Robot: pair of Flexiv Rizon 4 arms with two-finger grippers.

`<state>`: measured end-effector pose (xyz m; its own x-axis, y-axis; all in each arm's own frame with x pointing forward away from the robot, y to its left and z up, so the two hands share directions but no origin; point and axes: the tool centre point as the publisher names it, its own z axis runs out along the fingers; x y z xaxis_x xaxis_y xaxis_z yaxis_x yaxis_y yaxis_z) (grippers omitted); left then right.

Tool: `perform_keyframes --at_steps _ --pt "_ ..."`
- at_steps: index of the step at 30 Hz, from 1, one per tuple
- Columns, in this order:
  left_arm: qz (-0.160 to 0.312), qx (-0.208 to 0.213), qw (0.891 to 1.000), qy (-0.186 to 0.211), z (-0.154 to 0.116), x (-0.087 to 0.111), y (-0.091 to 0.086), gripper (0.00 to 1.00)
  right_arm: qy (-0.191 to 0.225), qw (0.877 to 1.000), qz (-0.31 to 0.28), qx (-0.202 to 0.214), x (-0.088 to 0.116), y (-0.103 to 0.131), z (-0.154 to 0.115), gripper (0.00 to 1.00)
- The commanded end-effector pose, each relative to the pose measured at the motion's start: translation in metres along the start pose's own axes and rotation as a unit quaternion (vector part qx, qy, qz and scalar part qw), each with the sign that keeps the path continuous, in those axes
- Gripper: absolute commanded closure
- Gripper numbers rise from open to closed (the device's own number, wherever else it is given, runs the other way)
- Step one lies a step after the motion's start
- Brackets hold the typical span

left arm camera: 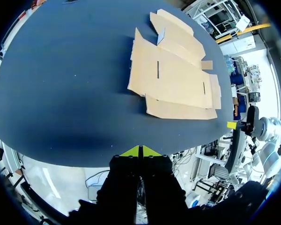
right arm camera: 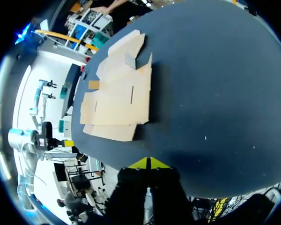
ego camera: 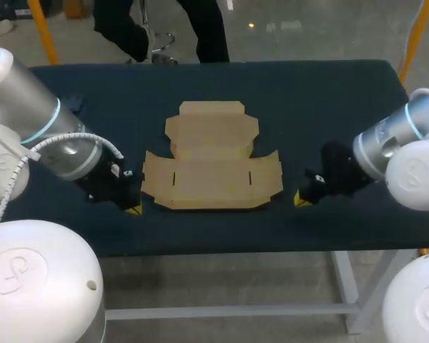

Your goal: Assemble the packaging by folding the flat box into shape, placing the metal phone stand inside, and closing the box properly

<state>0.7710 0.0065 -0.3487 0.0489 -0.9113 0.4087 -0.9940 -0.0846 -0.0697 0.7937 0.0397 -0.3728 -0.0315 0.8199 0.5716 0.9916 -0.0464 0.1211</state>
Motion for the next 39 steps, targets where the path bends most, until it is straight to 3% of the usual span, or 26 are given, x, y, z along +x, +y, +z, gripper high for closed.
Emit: perform_keyframes --at_steps 1,23,39 --pt "-0.001 -0.005 1.0 0.0 0.006 -0.001 -0.005 1.0 0.009 1.0 0.001 0.004 -0.004 0.003 0.005 1.0" --pt "-0.009 -0.016 1.0 0.011 0.015 -0.006 -0.008 1.0 0.013 1.0 0.017 0.011 -0.012 0.013 0.013 1.0" --pt "-0.034 -0.055 0.997 0.032 0.037 -0.007 -0.028 1.0 0.006 0.999 0.021 0.04 0.009 0.028 0.044 1.0"
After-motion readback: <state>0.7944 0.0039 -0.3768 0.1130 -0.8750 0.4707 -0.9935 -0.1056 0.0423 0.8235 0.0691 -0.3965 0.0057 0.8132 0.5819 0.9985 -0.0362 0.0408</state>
